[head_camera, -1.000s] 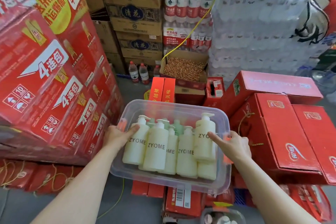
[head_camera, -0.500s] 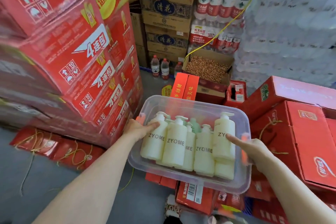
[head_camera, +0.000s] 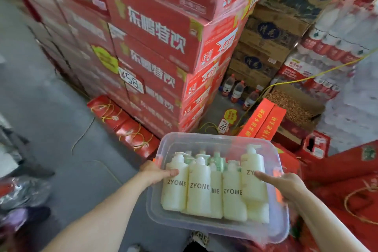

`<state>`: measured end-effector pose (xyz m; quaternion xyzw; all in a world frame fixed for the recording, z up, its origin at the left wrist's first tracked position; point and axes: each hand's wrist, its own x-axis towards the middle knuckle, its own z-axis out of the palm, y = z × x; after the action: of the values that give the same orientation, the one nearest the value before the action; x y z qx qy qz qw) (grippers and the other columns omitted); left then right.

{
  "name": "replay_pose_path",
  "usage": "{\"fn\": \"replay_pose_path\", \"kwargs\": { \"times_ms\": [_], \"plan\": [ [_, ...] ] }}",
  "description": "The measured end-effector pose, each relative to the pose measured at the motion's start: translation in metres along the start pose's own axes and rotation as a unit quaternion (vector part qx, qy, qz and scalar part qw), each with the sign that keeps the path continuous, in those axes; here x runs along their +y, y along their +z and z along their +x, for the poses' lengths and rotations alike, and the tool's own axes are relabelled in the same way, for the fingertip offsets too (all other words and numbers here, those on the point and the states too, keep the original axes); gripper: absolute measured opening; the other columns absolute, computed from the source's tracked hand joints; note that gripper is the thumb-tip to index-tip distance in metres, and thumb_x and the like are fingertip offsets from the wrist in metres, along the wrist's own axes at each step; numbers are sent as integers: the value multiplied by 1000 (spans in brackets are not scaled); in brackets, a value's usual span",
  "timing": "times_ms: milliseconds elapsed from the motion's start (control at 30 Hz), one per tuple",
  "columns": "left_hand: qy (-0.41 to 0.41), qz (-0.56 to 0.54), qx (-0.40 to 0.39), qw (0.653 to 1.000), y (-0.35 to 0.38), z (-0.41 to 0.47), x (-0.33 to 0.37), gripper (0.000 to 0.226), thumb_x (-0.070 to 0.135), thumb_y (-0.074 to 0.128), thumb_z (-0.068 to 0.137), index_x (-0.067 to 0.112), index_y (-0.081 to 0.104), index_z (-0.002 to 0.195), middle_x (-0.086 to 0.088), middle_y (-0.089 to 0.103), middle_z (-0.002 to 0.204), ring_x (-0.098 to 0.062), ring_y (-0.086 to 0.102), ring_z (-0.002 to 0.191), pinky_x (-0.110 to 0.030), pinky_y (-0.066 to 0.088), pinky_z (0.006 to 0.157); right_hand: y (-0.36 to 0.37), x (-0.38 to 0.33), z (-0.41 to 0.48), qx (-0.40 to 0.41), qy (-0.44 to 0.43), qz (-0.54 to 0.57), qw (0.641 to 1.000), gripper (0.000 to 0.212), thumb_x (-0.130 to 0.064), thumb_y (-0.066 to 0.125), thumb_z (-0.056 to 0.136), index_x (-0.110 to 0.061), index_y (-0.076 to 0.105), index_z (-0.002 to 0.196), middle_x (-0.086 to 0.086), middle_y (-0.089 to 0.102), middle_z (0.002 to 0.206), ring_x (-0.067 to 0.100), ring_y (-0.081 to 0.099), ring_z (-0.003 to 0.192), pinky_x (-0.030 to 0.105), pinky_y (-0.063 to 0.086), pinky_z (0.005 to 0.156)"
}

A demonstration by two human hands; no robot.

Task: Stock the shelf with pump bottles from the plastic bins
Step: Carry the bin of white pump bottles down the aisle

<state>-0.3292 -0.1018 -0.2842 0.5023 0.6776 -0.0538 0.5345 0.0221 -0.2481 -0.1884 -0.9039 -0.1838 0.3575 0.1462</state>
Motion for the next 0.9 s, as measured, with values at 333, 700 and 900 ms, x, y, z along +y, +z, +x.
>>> {"fn": "replay_pose_path", "kwargs": {
  "times_ms": [333,700,900],
  "plan": [
    [-84,-140,38,986,-124,-34,-214,103,55,82,69,14,33,150,-5,51,139,-22,54,117,-23,48,73,197,-98,-74,-110,-87,-149,979,98,-82,75,19,-3,63,76,6,63,65,20,62,58,26,45,48],
    [-177,-277,118,937,-243,-33,-320,86,54,87,63,11,57,132,1,62,115,-19,64,97,-32,56,76,360,-268,-96,-250,-171,-249,920,68,-70,86,47,-19,51,74,-6,59,79,10,59,73,27,45,57],
    [-220,-338,169,899,-305,8,-301,72,57,91,47,8,68,94,-9,70,98,-22,66,83,-30,50,61,430,-395,-61,-312,-208,-272,886,66,-67,87,48,-22,50,79,-11,55,81,5,53,71,21,41,53]
  ]
}}
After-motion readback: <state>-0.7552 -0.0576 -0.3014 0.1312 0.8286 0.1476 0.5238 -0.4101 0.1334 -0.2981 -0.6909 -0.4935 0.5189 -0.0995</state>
